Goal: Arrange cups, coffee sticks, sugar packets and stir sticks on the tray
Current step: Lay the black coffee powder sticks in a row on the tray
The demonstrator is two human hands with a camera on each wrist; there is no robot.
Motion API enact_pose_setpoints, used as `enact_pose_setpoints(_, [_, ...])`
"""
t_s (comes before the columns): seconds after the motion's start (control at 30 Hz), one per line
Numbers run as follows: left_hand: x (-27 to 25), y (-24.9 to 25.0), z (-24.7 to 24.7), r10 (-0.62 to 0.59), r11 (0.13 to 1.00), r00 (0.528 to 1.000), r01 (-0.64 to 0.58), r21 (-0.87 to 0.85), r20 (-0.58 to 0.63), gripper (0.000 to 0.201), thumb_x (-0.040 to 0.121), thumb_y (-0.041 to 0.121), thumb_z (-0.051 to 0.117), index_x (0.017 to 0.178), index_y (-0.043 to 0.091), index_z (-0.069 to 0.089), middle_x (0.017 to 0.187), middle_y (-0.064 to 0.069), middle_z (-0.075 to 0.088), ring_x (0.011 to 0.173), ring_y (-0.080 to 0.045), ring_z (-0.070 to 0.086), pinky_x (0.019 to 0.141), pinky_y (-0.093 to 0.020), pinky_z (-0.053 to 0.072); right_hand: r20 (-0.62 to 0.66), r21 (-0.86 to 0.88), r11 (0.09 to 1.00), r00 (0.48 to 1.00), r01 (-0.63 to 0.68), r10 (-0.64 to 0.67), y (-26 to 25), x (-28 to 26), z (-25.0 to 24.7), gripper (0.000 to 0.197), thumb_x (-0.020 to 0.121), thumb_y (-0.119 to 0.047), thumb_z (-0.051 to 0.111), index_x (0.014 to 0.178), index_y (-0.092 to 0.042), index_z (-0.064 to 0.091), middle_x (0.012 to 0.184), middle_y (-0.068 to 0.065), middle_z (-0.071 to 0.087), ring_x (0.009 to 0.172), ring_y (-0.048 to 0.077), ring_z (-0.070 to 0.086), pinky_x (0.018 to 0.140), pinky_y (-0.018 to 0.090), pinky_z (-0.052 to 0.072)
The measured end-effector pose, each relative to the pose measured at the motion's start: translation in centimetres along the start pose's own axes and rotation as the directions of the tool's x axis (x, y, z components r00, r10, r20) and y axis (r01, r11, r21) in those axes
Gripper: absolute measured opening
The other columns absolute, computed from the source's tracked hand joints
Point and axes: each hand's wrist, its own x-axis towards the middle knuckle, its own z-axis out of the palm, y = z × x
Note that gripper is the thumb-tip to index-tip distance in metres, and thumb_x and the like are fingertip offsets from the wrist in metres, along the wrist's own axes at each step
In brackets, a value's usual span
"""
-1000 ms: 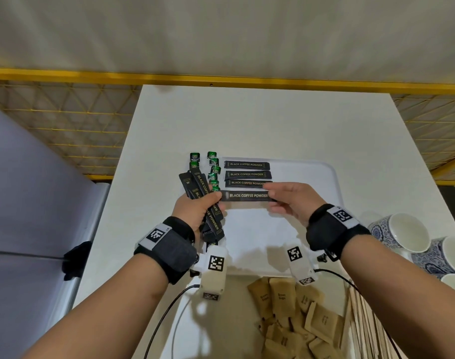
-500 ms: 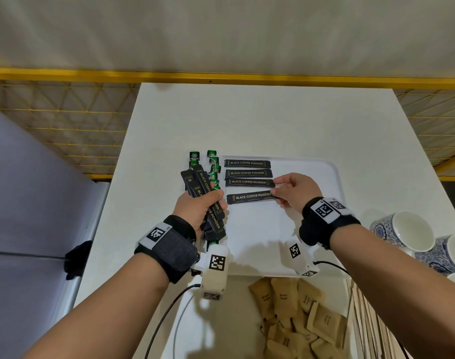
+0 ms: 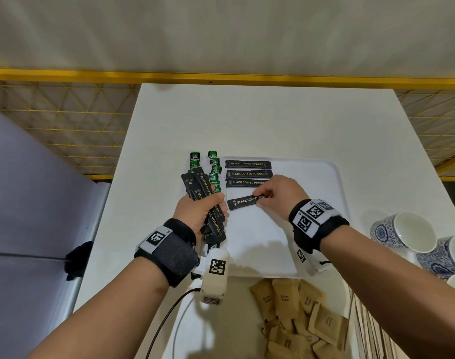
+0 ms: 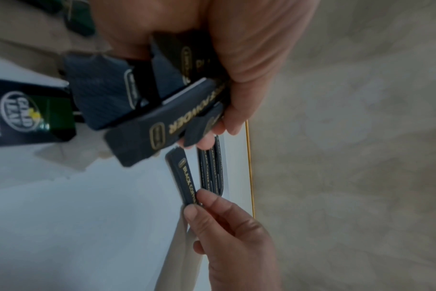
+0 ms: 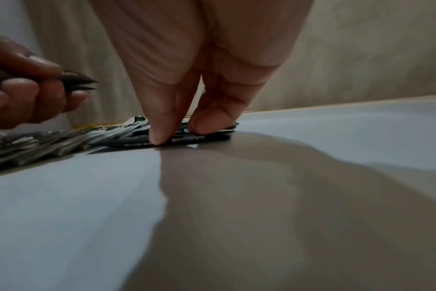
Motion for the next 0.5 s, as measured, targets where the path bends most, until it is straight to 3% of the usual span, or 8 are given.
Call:
enact_pose_setpoints(0.23, [-0.01, 0.12, 0.10, 0.004, 0.999, 1.000, -0.003, -0.032, 0.028, 0.016, 0.087, -0.002, 0.061, 0.079, 0.011, 0.057, 0.064, -0.011, 0.053, 0.053, -0.020, 0.053, 0.048, -0.025, 0.049, -0.046, -0.025, 0.999, 0.999, -0.023, 0.021, -0.23, 0.51, 0.53, 0.020, 0.081, -0.021, 0.070, 0.102, -0.021, 0.073, 0.088, -0.006, 0.056, 0.087, 0.015, 0.058, 0.076, 0.020, 0.037])
enact_pose_setpoints(0.5, [0.07, -0.11, 0.05, -0.032, 0.999, 0.998, 0.034, -0.033, 0.055, 0.016, 0.087, 0.000, 0.061, 0.076, 0.011, 0.056, 0.057, -0.008, 0.054, 0.054, -0.020, 0.051, 0.050, -0.025, 0.047, -0.064, -0.012, 0.999, 0.998, -0.029, 0.029, -0.11, 0.43, 0.54, 0.023, 0.081, -0.022, 0.069, 0.104, -0.021, 0.072, 0.089, -0.005, 0.058, 0.083, 0.013, 0.055, 0.076, 0.020, 0.038])
